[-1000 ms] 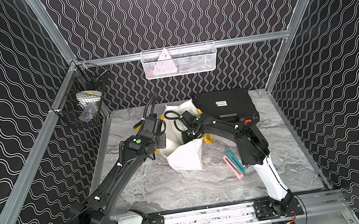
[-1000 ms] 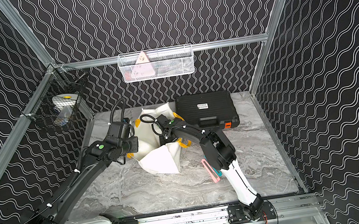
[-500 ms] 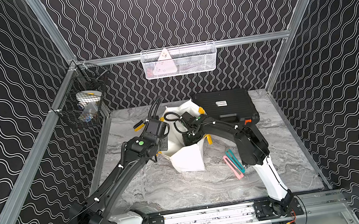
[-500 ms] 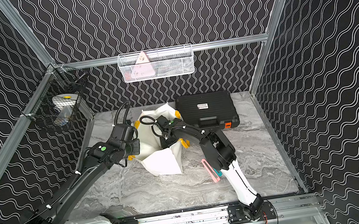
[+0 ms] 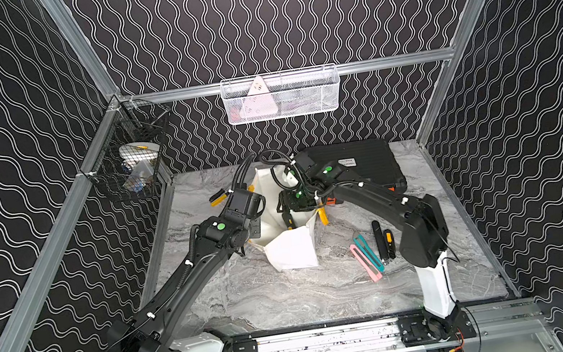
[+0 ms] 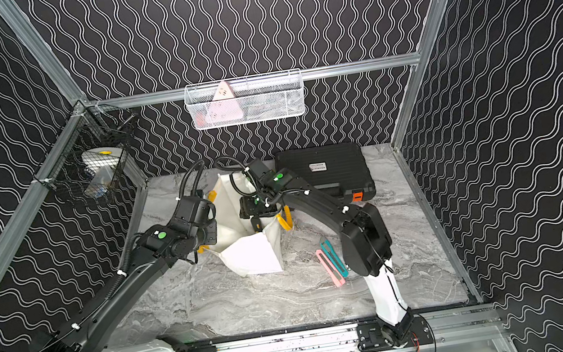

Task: Place the art knife into the pouch
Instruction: Place the utility knife in the pouch, then pick up the utility knife at the center of the board.

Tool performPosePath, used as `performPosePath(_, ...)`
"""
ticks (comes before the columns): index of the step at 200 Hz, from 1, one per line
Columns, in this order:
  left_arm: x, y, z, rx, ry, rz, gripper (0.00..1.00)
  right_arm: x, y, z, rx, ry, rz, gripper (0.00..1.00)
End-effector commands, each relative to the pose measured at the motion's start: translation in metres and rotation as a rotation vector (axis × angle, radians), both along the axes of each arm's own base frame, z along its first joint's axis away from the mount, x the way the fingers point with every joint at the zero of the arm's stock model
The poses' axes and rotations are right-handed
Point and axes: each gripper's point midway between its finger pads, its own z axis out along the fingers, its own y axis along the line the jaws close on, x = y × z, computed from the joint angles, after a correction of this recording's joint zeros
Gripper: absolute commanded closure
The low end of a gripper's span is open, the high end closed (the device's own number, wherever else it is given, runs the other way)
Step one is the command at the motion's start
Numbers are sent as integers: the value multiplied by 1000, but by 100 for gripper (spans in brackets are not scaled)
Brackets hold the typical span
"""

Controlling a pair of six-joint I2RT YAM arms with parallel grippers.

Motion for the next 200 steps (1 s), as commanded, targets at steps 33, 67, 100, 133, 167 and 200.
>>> performPosePath(33, 5, 7, -2, 34, -11, 26, 100, -12, -25, 96, 112, -176, -44, 36)
performPosePath(67, 6, 5, -4, 24, -2, 13, 100, -16, -90, 117, 39, -263, -200, 35)
performPosePath(100, 5, 2, -3, 8, -6, 0, 100, -26, -192, 71, -75, -187, -427, 35)
performPosePath(133, 4, 1, -1, 2, -8, -10, 100, -49, -268, -8, -208, -27, -611, 35)
performPosePath(167, 3, 0, -3, -3, -3, -14, 100, -78, -293, -72, -255, 107, -690, 36)
performPosePath(200, 3, 0, -6, 2, 6, -18, 100, -93, -307, -98, -246, 147, -753, 39)
